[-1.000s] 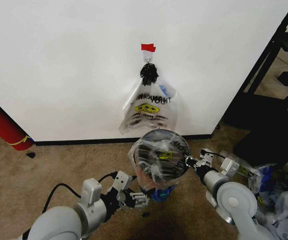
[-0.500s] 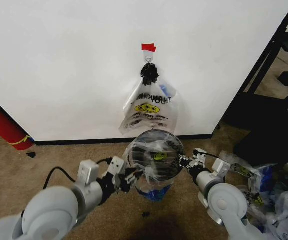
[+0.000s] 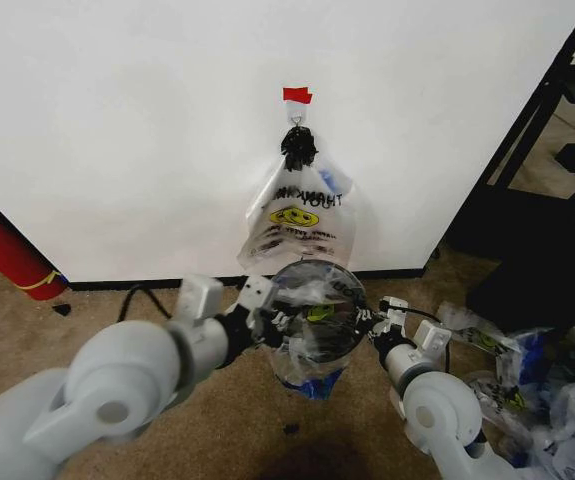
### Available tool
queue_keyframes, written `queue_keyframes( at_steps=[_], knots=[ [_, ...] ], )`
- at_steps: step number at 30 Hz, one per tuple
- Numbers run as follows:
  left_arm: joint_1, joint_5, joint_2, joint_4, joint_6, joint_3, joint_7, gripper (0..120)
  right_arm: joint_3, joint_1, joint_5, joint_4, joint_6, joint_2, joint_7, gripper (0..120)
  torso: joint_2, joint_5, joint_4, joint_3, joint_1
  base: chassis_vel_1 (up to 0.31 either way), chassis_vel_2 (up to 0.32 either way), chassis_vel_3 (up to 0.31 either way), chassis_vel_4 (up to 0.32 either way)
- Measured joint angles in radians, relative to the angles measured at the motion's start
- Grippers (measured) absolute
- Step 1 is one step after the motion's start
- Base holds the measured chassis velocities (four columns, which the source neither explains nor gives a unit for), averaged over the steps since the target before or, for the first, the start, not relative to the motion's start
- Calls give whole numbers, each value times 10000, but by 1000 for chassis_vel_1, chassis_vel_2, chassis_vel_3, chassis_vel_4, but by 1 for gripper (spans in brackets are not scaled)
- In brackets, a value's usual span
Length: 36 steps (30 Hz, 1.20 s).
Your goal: Pick up the garbage bag from the wall and place it over the trash bin.
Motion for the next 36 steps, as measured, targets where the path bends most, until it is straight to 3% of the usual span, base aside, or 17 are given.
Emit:
queue_keyframes(
  at_steps=[1, 4, 9, 19, 28, 36],
  knots=[
    [-599, -264, -263, 350, 1, 656, -243, 0, 62, -38, -40, 4, 31, -1, -10, 1, 0, 3, 0, 0, 0, 0, 0, 0, 0],
    [-1297, -645, -581, 851, 1, 1327, -577, 0, 110, -59, -80, 22, 49, 4, -18, 1, 0, 0, -8, 1, 1, 0, 0, 0, 0],
    [-1959, -932, -1191, 1999, 1, 2203, -1134, 0, 75, -48, -228, 7, 98, -52, -101, 1, 0, 2, 3, 0, 0, 0, 0, 0, 0],
    [-2756, -956, -1365, 2839, -7, 3469, -1089, 0, 4, -33, -547, -109, 224, -184, -186, 1, 0, 2, 2, 1, 1, 0, 0, 0, 0],
    [-3010, -1037, -1987, 3460, -12, 3999, -1243, 0, -37, -34, -985, -95, 737, -103, -616, 1, 0, 2, 0, 0, 1, 0, 0, 0, 0],
    [-3175, -816, -2051, 3863, -16, 4139, -1157, 0, -59, -154, -1702, -97, 1576, -318, -1110, 1, 0, 1, 0, 0, 1, 0, 0, 0, 0]
  ],
)
